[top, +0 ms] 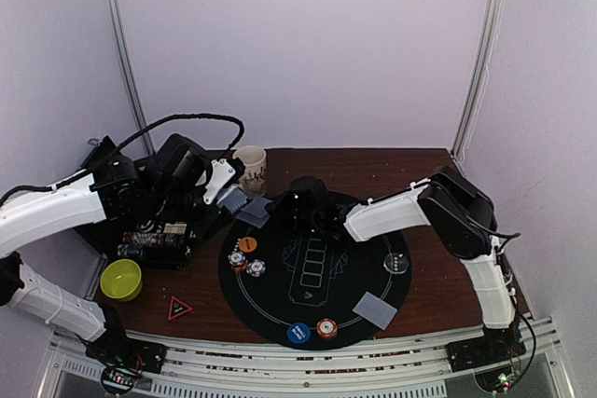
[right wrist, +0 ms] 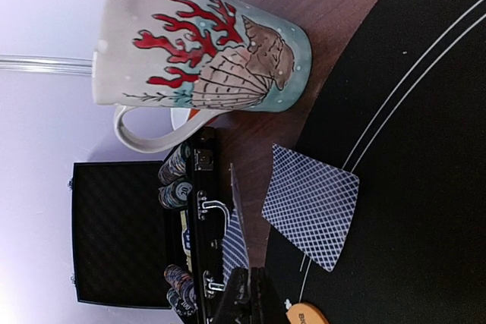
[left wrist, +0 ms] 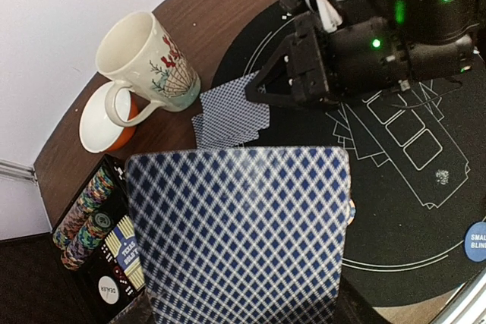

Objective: Distribute texas hold em gaming equipment
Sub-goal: Distribute the poker card in the big blind area.

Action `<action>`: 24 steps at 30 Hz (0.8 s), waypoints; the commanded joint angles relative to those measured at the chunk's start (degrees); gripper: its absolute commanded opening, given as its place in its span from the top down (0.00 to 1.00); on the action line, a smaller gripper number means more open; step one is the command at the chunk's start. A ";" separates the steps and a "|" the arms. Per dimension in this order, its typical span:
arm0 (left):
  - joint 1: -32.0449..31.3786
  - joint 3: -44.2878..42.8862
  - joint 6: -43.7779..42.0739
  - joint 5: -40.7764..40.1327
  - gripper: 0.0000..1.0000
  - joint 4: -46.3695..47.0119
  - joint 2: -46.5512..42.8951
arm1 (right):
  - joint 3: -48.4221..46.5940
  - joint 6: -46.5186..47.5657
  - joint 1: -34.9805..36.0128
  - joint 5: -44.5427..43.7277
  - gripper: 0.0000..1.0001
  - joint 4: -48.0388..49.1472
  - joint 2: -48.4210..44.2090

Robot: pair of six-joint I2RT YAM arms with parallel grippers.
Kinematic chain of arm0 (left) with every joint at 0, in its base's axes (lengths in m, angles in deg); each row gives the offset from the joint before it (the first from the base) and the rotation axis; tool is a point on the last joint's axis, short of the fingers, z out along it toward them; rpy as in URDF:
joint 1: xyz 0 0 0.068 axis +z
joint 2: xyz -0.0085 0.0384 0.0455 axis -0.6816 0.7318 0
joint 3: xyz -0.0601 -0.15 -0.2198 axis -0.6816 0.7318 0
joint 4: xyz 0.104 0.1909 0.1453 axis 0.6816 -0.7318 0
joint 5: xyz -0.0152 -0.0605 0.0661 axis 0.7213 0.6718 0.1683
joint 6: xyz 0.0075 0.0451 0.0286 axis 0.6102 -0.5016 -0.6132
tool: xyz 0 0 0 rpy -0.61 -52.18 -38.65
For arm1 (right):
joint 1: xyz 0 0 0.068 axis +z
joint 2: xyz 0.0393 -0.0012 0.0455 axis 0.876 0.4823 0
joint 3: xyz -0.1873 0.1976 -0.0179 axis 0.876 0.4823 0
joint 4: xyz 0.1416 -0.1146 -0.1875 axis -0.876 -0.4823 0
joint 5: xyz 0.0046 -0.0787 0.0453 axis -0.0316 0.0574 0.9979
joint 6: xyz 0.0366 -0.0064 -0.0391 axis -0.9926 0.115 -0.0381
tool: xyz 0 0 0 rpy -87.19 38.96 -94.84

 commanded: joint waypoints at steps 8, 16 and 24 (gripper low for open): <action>1.40 -1.70 -0.79 -0.77 0.42 0.18 -1.01 | -9.40 -1.74 -0.84 2.05 1.00 -2.75 8.06; 2.08 -1.96 -1.25 -0.58 0.42 0.03 -1.11 | -10.90 -1.53 -1.16 2.53 1.00 -4.50 9.91; 2.22 -1.66 -1.28 -0.36 0.42 -0.26 -1.47 | -12.20 -1.55 -2.08 2.79 1.00 -5.34 11.88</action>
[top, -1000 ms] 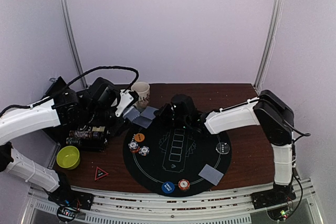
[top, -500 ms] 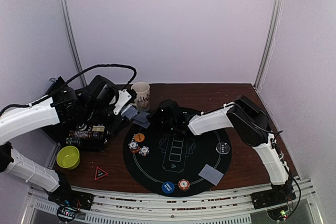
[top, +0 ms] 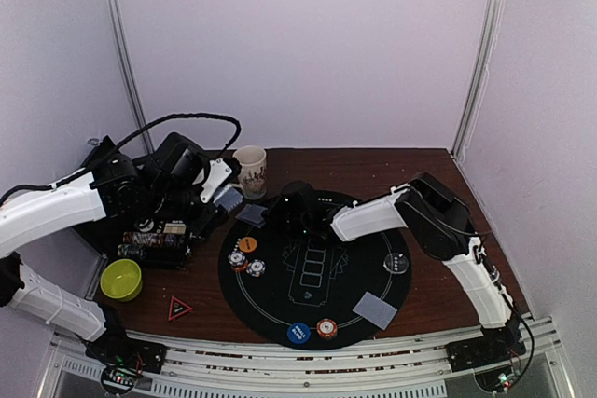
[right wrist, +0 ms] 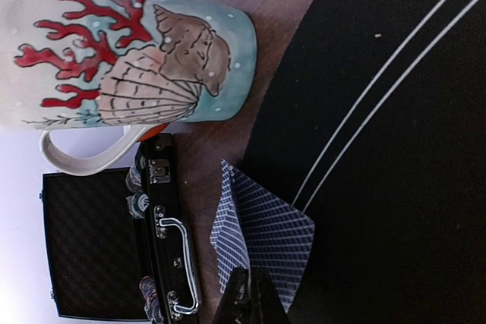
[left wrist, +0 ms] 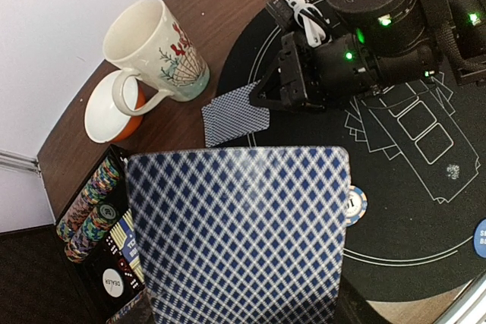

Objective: Distribute texas hold em gaming equipment
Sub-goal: Distribute the poker card in the big blind area.

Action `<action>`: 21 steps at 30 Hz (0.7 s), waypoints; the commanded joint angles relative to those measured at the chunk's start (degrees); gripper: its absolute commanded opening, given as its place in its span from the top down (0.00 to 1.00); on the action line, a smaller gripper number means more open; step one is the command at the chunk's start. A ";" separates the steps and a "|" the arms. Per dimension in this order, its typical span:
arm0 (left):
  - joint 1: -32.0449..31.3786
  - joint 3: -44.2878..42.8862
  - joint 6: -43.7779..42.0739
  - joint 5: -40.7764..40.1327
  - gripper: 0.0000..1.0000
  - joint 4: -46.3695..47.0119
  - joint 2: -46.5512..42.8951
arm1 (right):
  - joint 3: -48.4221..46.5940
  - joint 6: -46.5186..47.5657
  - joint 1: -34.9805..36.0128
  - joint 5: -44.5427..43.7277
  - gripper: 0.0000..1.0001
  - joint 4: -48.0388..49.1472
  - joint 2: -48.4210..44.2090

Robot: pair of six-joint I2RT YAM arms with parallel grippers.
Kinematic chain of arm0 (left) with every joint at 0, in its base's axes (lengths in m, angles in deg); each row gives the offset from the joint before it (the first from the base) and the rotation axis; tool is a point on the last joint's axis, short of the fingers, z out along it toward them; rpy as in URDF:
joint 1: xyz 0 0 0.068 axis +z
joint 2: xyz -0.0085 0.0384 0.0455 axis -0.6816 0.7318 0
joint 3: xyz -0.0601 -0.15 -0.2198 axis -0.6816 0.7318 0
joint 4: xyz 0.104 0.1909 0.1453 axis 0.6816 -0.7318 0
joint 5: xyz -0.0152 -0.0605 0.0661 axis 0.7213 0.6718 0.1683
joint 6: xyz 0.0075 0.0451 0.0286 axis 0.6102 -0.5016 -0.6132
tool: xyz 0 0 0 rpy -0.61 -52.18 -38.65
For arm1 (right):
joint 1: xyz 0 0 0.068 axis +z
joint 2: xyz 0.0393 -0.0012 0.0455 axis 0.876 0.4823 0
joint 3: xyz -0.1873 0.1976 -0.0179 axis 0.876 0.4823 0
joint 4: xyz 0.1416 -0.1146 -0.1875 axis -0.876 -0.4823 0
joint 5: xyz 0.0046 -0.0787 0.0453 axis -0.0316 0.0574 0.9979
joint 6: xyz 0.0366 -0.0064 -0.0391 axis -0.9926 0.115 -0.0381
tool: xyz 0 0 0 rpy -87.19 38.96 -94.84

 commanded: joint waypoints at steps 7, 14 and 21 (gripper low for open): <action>0.56 -1.48 -0.76 -0.44 0.42 0.92 -1.53 | -2.75 1.33 -0.92 0.35 1.00 -2.03 2.21; 0.71 -1.61 -0.88 -0.50 0.42 0.92 -1.37 | -4.59 1.95 -1.05 1.80 1.00 -3.47 2.68; 0.98 -1.27 -1.17 -0.51 0.42 0.92 -1.54 | -2.41 -0.65 -0.84 2.48 0.91 -2.60 1.81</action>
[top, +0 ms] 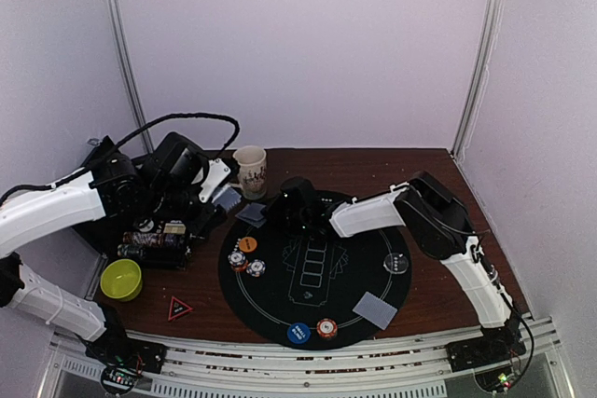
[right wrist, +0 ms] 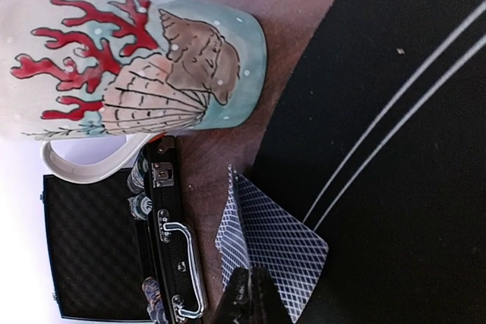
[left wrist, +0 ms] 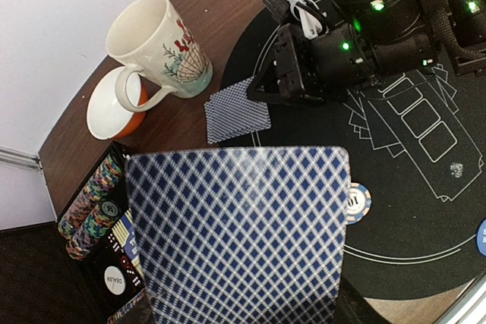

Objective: Distribute texas hold em gaming equipment
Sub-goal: Distribute the poker card in the big blind area, then pick up the poker card from the face-down deck piles.

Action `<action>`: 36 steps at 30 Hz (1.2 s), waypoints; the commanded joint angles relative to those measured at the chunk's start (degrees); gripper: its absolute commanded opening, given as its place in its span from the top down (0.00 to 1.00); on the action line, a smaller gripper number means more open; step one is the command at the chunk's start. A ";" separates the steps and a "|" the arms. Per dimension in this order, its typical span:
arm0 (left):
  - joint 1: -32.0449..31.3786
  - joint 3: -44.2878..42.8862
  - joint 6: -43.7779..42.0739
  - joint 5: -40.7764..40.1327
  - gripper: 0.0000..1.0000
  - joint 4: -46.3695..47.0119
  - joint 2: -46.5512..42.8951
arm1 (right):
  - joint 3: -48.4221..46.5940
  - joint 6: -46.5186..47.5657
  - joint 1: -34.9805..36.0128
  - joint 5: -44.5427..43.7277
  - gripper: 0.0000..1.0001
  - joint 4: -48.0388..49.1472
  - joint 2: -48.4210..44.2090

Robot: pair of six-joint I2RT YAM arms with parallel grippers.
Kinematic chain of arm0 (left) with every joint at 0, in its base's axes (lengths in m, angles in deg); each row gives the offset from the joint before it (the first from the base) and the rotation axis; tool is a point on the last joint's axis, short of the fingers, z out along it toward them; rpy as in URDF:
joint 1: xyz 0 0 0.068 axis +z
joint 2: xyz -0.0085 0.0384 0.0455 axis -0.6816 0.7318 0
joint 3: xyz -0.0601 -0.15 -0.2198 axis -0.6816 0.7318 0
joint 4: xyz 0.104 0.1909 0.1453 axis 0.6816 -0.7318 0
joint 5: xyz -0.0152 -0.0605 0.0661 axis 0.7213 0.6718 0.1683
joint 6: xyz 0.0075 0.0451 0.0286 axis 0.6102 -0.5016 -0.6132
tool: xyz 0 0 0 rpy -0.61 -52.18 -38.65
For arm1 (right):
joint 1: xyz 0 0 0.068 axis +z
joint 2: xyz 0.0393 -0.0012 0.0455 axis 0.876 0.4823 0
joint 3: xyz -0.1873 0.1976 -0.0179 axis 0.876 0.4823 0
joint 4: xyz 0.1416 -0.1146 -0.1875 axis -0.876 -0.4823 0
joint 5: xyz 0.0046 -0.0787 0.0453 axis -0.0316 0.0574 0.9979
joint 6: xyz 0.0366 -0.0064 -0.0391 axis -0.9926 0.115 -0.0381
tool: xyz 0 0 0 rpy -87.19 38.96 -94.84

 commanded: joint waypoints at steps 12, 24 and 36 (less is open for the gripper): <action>0.86 -1.43 -1.46 -0.07 0.42 1.42 -1.70 | 0.61 4.25 -0.05 -0.43 0.50 -7.37 -4.34; 0.95 -1.85 -2.07 -0.19 0.42 1.42 -2.39 | 1.09 9.75 0.19 -1.05 0.00 -13.34 -8.51; 0.96 -1.54 -5.80 1.94 0.43 1.42 -3.28 | 9.55 45.30 -0.74 -1.85 0.00 -16.45 -30.47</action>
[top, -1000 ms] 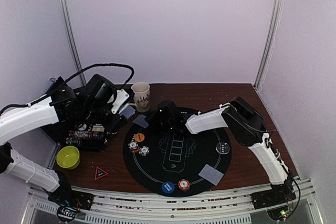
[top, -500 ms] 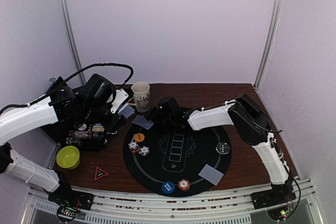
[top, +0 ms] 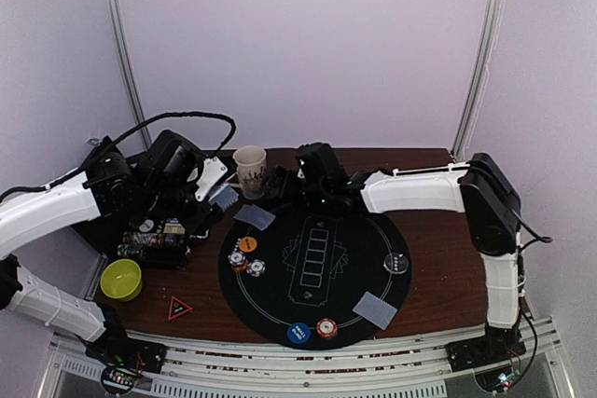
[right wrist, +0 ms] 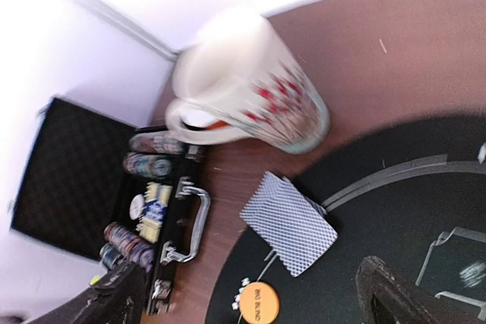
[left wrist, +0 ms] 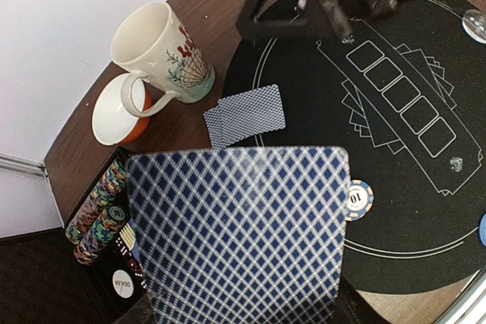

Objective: Distribute texas hold em gaming equipment
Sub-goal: Pick up the poker card from the face-down deck piles.

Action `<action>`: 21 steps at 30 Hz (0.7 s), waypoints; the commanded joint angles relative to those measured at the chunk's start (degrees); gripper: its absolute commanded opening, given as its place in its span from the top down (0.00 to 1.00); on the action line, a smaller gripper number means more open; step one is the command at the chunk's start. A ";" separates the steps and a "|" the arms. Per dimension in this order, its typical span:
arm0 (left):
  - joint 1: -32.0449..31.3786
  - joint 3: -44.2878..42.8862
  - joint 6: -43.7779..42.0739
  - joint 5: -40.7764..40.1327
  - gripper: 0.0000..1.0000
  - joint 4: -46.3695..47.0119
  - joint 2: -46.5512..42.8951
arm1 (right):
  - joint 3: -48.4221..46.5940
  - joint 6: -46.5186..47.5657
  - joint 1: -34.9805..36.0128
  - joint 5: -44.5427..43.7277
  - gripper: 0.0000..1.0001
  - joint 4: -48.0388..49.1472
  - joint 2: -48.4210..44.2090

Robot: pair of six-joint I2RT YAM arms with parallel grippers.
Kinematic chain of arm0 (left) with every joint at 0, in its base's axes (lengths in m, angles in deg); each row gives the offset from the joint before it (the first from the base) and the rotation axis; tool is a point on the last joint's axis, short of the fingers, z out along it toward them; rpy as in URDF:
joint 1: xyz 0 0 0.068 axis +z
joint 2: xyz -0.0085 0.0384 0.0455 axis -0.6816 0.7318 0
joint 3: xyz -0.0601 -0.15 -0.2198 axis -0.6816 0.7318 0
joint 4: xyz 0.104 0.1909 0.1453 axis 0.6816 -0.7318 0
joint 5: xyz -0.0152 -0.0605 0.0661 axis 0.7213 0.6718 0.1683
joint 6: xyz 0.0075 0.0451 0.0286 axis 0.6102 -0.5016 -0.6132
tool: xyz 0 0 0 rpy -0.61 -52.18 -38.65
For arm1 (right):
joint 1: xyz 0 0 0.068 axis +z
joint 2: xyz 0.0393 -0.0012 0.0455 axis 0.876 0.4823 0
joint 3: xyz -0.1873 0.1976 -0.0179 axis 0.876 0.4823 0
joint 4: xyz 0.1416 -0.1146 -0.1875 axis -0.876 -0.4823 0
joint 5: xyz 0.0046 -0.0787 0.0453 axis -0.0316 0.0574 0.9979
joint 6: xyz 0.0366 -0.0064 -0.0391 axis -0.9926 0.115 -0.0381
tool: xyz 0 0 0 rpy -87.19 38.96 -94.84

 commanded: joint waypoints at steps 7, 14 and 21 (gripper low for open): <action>0.37 -1.21 -9.51 7.04 0.45 2.19 -3.19 | -0.72 28.62 -1.48 33.24 0.01 -9.86 -16.81; 0.37 -1.67 -11.42 9.42 0.45 2.26 -2.40 | -5.24 25.31 -0.06 41.13 0.07 -10.54 -12.59; 0.37 -1.94 -11.11 9.95 0.46 2.32 -1.74 | -11.71 25.61 1.75 44.16 0.10 -13.09 -6.10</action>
